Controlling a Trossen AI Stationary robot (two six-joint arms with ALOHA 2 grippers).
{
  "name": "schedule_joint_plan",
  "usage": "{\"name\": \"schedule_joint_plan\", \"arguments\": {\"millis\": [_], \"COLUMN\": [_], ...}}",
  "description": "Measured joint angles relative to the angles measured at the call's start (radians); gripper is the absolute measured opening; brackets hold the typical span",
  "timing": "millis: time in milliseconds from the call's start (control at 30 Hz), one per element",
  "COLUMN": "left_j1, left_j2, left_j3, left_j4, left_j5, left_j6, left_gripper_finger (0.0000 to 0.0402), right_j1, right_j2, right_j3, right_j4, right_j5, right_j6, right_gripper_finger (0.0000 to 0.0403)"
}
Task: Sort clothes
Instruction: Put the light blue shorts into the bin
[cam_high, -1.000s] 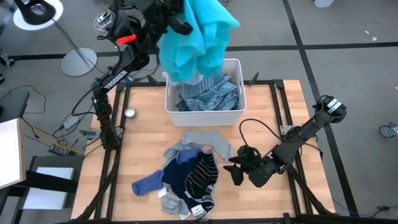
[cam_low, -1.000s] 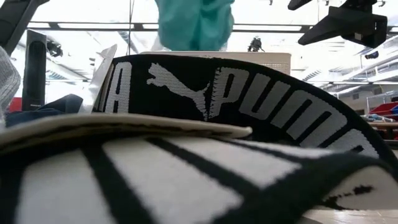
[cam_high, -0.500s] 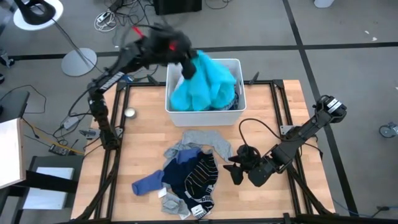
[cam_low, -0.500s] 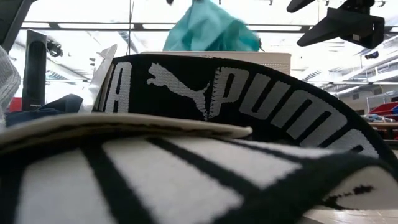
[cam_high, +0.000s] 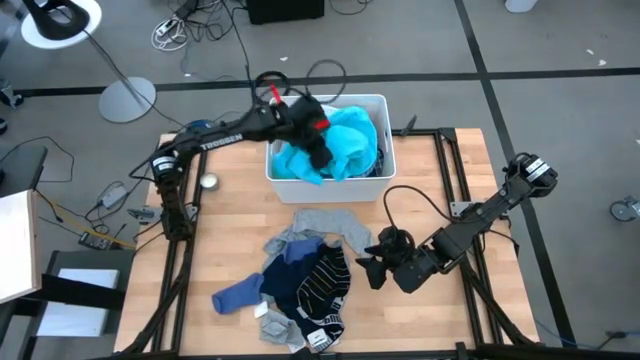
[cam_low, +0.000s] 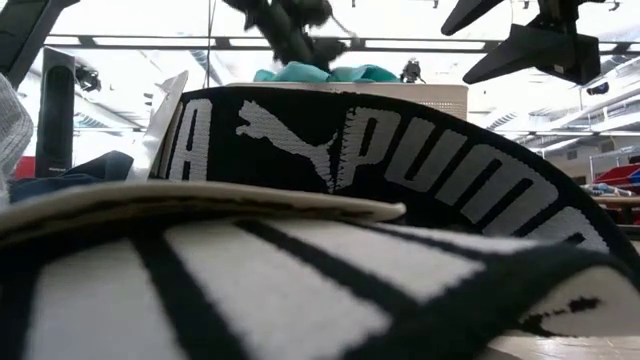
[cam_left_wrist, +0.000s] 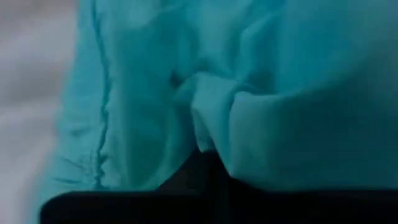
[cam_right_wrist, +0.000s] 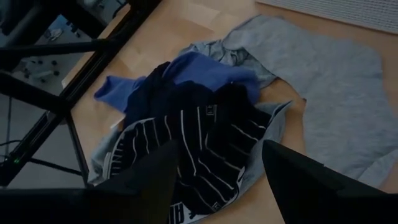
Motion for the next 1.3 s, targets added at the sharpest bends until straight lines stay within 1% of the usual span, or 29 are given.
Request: {"name": "schedule_joint_plan", "arguments": {"millis": [133, 267, 367, 433, 867, 1300], "left_j1": [0.001, 0.002, 0.003, 0.004, 0.003, 0.001], "left_j2": [0.029, 0.030, 0.030, 0.029, 0.021, 0.021], "left_j3": [-0.096, -0.174, -0.187, -0.187, -0.172, -0.172], "left_j4": [0.013, 0.048, 0.038, 0.026, -0.035, -0.040], "left_j5": [0.001, 0.011, 0.006, -0.007, -0.023, -0.020], "left_j6": [-0.010, -0.005, -0.004, -0.010, -0.025, -0.028], "left_gripper_finger": [0.0091, 0.0136, 0.0160, 0.0169, 0.0172, 0.0172], "right_j1": [-0.011, -0.016, -0.019, -0.022, -0.033, -0.033], "right_j2": [0.000, 0.000, 0.000, 0.000, 0.000, 0.000], "right_j3": [0.000, 0.000, 0.000, 0.000, 0.000, 0.000], "right_j4": [-0.001, 0.000, 0.001, 0.002, 0.003, 0.003], "right_j5": [0.000, 0.000, 0.000, 0.000, 0.000, -0.007], "right_j6": [0.013, 0.024, 0.032, 0.040, 0.055, 0.049], "right_gripper_finger": [0.0235, 0.0235, 0.0235, 0.0235, 0.0235, 0.0235]}}
